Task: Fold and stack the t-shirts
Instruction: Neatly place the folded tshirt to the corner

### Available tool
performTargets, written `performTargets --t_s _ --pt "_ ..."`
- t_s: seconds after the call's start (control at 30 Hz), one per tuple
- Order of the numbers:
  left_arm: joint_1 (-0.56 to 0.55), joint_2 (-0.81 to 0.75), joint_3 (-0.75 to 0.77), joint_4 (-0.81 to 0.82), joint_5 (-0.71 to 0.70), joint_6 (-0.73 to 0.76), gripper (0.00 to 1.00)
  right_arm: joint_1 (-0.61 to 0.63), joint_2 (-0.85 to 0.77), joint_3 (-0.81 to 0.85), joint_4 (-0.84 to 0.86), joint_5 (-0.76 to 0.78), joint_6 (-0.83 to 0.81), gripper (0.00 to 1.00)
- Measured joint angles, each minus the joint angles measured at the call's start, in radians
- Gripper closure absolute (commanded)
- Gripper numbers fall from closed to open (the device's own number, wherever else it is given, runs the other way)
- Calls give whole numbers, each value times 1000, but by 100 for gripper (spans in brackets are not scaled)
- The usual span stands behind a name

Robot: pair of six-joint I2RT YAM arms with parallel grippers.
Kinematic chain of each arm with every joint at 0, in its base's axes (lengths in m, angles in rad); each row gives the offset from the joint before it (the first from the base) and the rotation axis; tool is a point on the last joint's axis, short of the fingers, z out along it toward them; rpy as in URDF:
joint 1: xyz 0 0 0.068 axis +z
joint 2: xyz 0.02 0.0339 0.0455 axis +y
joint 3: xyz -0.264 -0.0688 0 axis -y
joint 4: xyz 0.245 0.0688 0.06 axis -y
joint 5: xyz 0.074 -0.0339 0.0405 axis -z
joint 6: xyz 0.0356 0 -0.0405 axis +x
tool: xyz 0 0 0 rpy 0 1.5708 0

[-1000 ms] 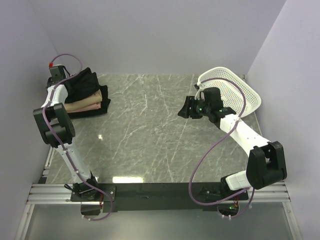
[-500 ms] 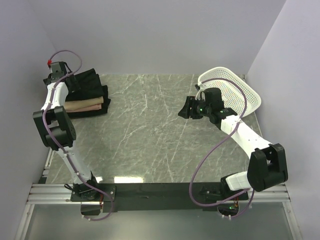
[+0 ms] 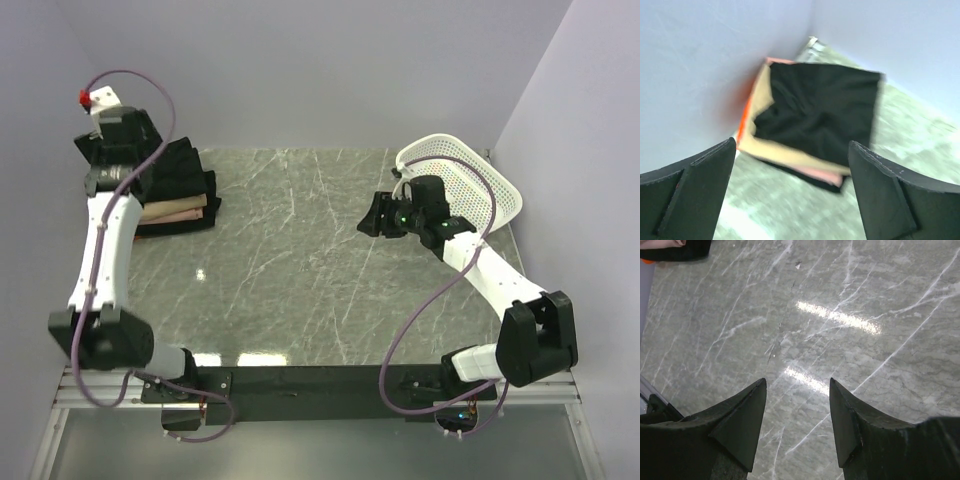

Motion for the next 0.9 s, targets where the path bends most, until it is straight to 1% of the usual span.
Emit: performTargets --t_s 0.17,0.33,0.4,0.5,0.6,0.73,0.9 --pt "-174 -212 -179 14 -45 -84 1 0 -28 0 0 23 0 39" --pt "-351 -393 -436 62 -56 -190 1 -3 -39 0 -1 52 1 39" --pt "-447 -451 -558 107 -57 -233 1 -6 -39 0 -4 65 2 39" --pt "-577 -463 -686 169 -56 -272 1 -11 -41 -1 -8 95 3 39" --pt "-669 -420 -753 216 -54 -302 1 -29 -46 -1 -10 119 3 39" --pt "-737 -402 -779 259 -43 -320 1 -71 -63 -22 -11 140 4 40" --pt "-773 -420 -780 325 -43 -317 1 -106 -80 -50 -26 163 3 40"
